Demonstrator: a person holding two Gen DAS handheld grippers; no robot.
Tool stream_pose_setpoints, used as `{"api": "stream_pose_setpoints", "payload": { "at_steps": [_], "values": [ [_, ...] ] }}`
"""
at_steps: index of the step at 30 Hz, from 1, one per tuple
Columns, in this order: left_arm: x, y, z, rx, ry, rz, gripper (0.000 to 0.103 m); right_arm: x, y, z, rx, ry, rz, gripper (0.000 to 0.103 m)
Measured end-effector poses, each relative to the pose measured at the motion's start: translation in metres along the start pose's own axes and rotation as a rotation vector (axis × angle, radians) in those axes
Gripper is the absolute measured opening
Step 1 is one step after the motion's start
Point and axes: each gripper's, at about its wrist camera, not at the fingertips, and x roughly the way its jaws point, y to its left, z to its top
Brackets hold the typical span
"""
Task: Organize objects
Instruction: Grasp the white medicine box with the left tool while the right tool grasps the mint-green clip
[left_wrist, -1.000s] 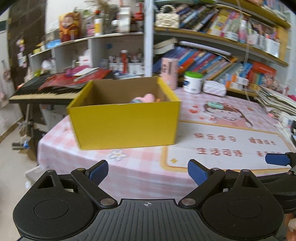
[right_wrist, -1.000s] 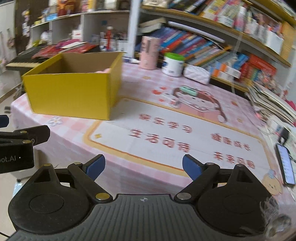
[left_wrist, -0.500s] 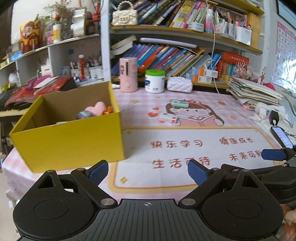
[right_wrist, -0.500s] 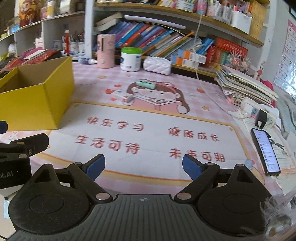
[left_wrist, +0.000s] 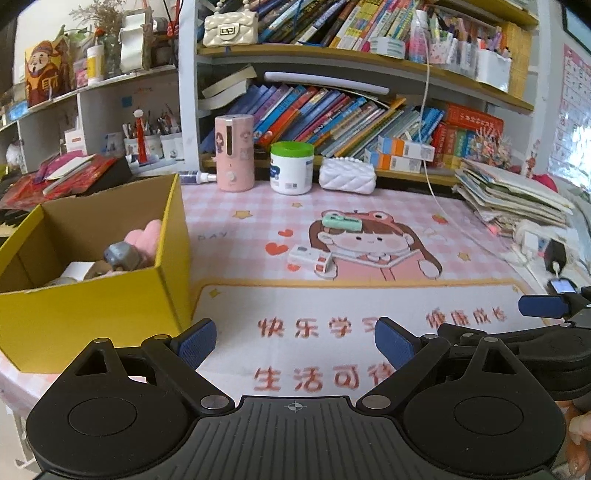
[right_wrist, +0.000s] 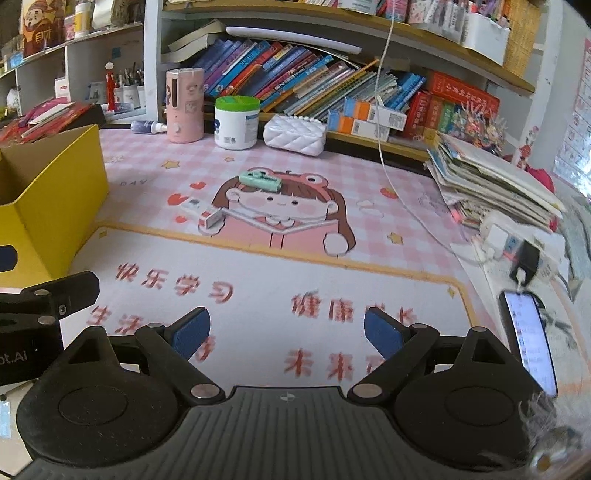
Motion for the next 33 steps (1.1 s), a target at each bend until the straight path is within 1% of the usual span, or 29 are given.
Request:
{"api": "stream_pose_setpoints", "payload": {
  "at_steps": [7,15,22,29,33],
  "values": [
    [0.021,-0.016,0.013,-0.042,-0.016,0.033,0.095,0.028,-0.023,0.025,-0.027,-0.015,0.046,0.090],
    [0.044,-0.029,0.024,-0.079,0.002,0.104,0.094,0.061,-0.041,0.044,-0.061,-0.013,0.117,0.090],
    [0.062,-0.038,0.030,-0.082,0.033,0.148,0.094,0.089,-0.054,0.057,-0.070,-0.018,0.170,0.089],
    [0.090,-0.041,0.042,-0.068,0.044,0.179,0.093,0.123,-0.058,0.076,-0.078,-0.027,0.204,0.088],
    [0.113,-0.040,0.051,-0.071,0.045,0.165,0.091,0.141,-0.063,0.090,-0.067,-0.035,0.219,0.087]
  ]
}}
